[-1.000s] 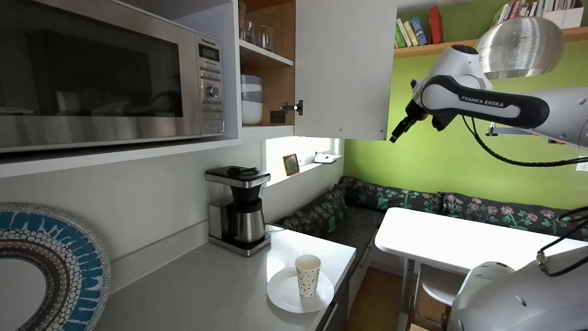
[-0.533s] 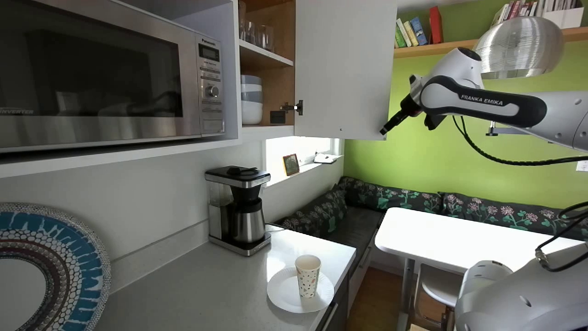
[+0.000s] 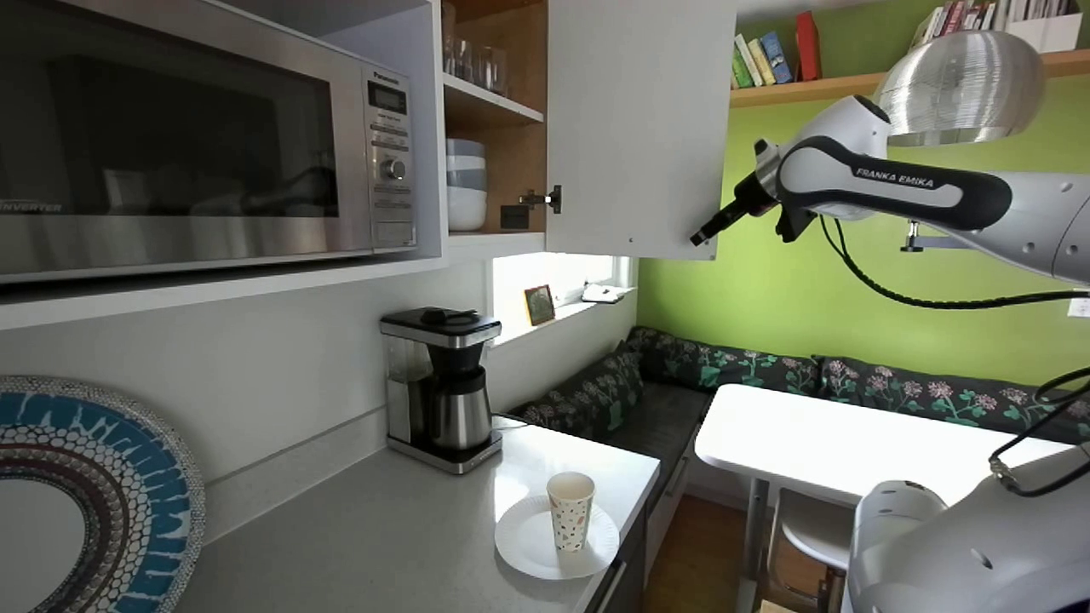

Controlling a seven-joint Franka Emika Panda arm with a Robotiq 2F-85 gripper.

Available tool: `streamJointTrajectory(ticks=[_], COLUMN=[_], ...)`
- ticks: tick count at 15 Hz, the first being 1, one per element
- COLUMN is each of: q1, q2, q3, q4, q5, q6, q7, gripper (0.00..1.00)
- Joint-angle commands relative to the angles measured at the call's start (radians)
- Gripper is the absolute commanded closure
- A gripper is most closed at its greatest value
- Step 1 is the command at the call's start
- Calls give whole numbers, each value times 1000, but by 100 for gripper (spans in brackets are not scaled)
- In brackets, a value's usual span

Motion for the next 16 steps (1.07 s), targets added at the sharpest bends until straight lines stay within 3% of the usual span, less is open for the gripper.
streamJointTrajectory(ticks=[1,7,16], q1=[54,88,115], q2=[2,-25,-57], q3=[-22,11,97], q4=[4,10,53], q5=[73,200,318], q6=[-3,-67,-260], q7=[-46,0,72], gripper=[0,0,0])
